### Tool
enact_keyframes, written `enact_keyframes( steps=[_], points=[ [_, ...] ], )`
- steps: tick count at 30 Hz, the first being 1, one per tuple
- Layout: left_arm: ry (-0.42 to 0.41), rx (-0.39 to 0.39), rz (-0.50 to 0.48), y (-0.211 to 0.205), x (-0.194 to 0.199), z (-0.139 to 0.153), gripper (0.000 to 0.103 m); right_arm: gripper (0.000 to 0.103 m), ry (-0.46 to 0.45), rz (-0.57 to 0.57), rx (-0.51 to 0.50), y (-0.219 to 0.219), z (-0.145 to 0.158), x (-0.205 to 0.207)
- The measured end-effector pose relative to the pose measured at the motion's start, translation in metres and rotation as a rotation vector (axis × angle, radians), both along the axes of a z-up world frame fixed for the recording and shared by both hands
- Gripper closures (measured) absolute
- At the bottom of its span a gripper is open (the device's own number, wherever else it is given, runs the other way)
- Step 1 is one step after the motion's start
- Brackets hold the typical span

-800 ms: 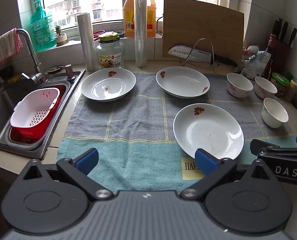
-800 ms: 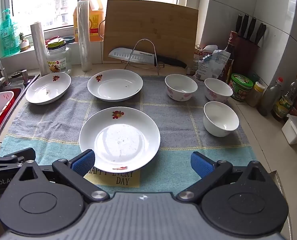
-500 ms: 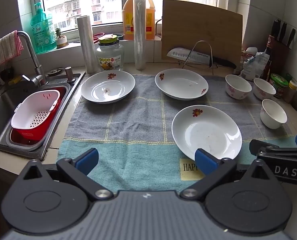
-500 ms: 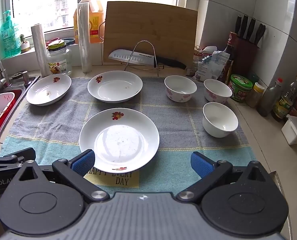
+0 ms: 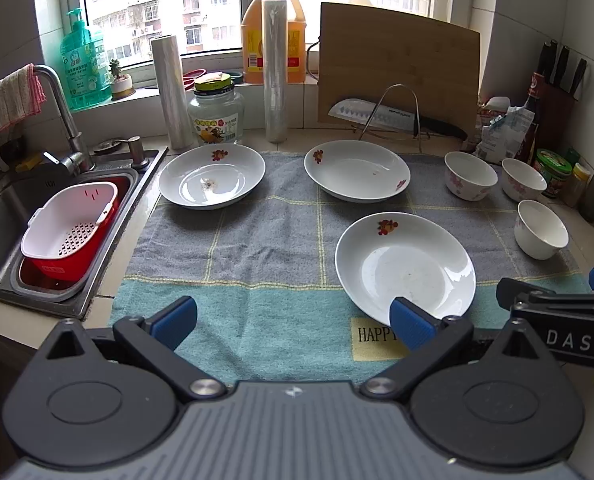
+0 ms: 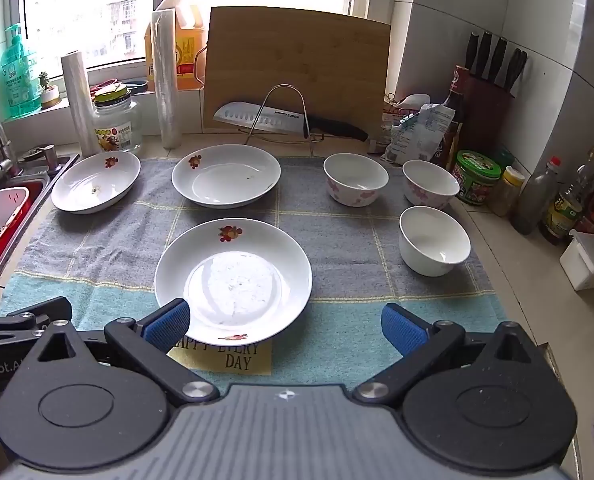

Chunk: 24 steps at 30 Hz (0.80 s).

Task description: Organize plates and bowls

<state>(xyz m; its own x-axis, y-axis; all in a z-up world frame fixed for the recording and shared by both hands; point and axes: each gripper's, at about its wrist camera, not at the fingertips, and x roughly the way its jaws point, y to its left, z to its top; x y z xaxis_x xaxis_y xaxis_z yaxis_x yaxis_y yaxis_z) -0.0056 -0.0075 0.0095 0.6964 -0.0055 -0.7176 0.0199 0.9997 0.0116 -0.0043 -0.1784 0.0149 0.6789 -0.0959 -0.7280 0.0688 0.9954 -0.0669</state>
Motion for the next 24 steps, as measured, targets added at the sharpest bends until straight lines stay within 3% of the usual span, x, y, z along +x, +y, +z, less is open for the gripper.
enact_keyframes(
  steps=[24],
  points=[
    [-0.004,-0.005,0.002,-0.0022,-0.0030,0.0029,0.001,0.000,-0.009,0.003,-0.008,-0.0022,0.0027,-0.0035]
  ],
)
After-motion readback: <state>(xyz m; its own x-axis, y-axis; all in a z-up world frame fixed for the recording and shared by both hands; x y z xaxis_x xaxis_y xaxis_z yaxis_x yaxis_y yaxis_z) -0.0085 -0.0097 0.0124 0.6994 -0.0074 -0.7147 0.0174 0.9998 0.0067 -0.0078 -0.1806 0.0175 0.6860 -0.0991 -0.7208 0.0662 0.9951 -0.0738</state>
